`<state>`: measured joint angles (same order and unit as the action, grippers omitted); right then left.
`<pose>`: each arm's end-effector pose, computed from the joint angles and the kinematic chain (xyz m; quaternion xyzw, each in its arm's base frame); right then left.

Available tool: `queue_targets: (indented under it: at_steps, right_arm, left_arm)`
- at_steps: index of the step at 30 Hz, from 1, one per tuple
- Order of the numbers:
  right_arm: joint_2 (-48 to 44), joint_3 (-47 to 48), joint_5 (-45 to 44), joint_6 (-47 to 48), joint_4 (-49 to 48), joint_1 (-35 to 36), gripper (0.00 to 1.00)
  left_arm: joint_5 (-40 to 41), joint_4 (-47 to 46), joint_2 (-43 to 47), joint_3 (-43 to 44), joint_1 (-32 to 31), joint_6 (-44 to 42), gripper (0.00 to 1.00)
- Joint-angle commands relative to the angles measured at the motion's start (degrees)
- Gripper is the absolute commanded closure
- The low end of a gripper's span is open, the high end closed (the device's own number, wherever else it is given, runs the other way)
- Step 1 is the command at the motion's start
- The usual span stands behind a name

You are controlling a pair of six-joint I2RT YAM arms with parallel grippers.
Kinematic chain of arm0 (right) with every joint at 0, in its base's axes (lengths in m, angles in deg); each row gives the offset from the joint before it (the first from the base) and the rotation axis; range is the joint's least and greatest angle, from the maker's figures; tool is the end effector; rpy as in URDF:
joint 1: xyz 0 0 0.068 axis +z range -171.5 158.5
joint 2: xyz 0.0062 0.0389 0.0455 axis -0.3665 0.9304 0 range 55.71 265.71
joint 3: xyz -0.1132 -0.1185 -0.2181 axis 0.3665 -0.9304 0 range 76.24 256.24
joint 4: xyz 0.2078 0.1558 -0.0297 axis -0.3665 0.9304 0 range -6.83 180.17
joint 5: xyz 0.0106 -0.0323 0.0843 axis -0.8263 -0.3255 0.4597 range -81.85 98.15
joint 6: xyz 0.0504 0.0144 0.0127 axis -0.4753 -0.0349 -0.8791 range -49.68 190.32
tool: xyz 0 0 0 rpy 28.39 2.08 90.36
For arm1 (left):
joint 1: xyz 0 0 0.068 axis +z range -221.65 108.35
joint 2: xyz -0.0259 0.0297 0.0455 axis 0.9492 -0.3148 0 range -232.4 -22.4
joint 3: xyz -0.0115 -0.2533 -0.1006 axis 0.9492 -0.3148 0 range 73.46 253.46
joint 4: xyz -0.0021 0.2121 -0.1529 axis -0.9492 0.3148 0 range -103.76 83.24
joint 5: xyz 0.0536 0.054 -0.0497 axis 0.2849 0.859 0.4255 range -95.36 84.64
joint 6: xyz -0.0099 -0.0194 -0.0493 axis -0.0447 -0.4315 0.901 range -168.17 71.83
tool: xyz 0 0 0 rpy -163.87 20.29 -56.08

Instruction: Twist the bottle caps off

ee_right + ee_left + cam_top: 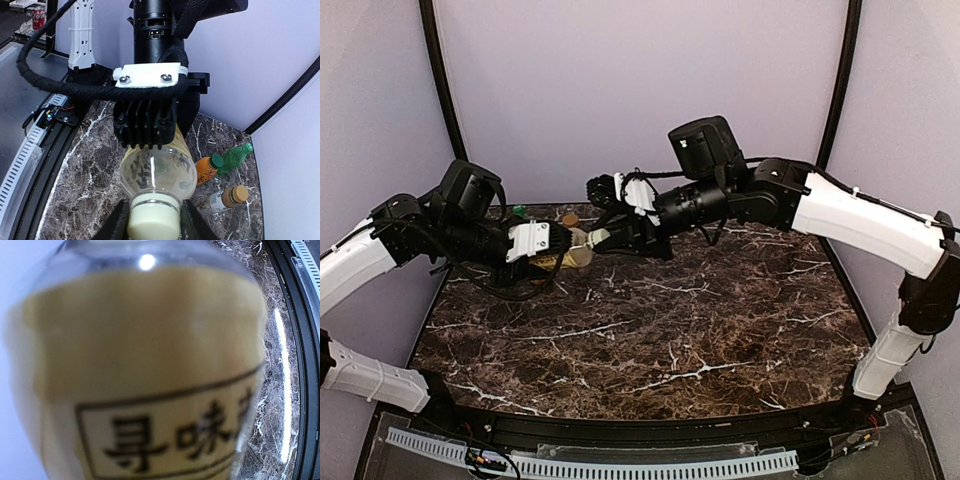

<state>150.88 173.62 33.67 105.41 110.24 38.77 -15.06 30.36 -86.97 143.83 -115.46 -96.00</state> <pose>0.1764 0.3398 0.4012 -0.6878 0.4655 0.2961 0.4718 0.1618 -0.1636 0.3687 0.6688 0.5985 -0.0608 0.4367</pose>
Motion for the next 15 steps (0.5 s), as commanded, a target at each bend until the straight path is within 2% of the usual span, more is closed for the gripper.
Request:
queue_targets:
  at_steps: [1, 5, 9, 11, 13, 15]
  right_arm:
    - [0.14, -0.40, -3.45, 2.00, -1.67, 0.87, 0.48]
    - [-3.58, -3.22, -5.36, -2.59, -7.42, 0.85, 0.28]
    - [-7.05, -5.79, -4.47, -10.98, -12.29, -0.32, 0.21]
    - [-7.41, -5.87, -3.04, -18.77, -14.38, -2.03, 0.20]
    - [-6.76, -5.39, -1.27, -30.36, -15.96, -4.05, 0.21]
    - [-5.95, -5.71, -1.56, -41.66, -19.68, -5.47, 0.21]
  left_arm:
    - [-4.36, -4.08, 0.82, 1.43, -0.75, 0.43, 0.77]
    - [1.93, -8.82, 1.97, -1.71, -0.75, 0.06, 0.75]
    - [8.37, -14.68, 3.04, -4.86, -0.75, -1.94, 0.74]
    - [13.70, -19.52, 3.31, -6.78, -0.74, -3.20, 0.71]
    - [21.38, -26.33, 3.51, -9.20, -0.75, -6.00, 0.70]
    - [25.77, -33.06, 3.71, -11.56, -0.74, -8.98, 0.70]
